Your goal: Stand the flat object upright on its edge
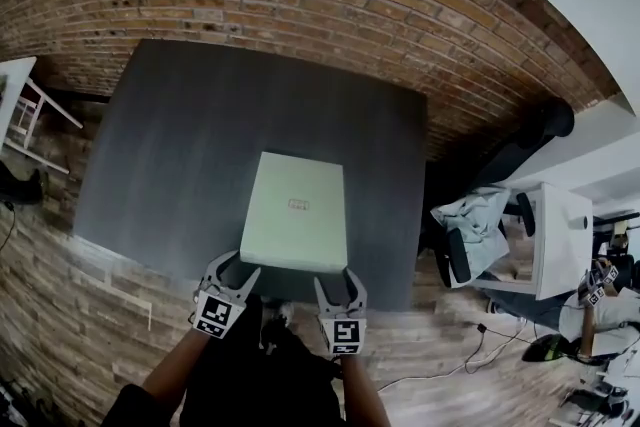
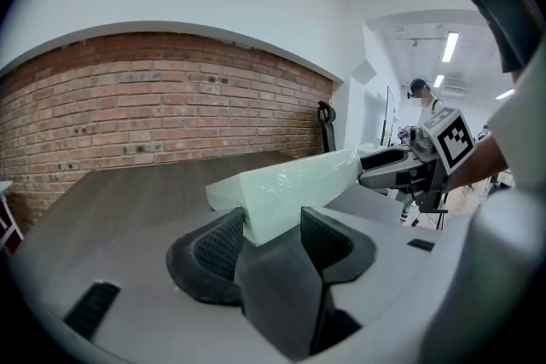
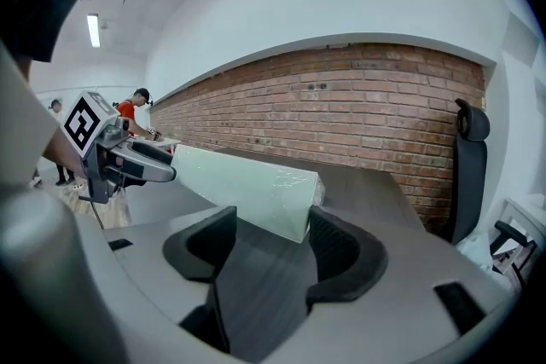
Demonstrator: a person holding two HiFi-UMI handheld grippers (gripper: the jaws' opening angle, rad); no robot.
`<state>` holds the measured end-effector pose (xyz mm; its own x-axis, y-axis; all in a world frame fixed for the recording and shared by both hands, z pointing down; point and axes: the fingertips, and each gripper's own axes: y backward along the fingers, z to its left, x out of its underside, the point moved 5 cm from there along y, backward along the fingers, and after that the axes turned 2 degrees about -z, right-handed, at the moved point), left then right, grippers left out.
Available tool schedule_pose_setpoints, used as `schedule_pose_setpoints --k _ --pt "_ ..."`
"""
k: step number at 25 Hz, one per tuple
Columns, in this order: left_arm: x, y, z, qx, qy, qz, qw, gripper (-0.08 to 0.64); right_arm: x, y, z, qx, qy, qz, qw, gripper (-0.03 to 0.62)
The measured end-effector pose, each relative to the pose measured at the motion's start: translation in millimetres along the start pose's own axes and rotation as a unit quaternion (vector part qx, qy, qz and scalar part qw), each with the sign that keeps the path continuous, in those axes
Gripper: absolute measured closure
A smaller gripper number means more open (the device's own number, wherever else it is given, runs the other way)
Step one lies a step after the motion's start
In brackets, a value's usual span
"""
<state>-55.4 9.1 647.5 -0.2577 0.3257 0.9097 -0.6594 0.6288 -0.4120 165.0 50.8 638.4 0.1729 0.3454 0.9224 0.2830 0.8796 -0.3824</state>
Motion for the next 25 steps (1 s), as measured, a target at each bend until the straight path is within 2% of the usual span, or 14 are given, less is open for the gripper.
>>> schedule_pose_setpoints --k 6,16,25 --pt "-17.0 3.6 10.1 -0.006 0.000 -0.009 0.9999 0.354 -17.5 0.9 1.8 0.005 0.003 -0.009 1.000 0.332" --pt "-54.0 11.2 18.4 0.015 -0.012 -0.048 0.9987 0.348 -57.6 1.4 -5.7 0.004 0.020 -0.048 0.999 0.331" --pt "-83.0 14.3 28.8 0.007 -0.013 -0.073 0.9972 0.348 -86.2 -2.0 -14.8 0.013 0.014 -0.062 0.998 0.333"
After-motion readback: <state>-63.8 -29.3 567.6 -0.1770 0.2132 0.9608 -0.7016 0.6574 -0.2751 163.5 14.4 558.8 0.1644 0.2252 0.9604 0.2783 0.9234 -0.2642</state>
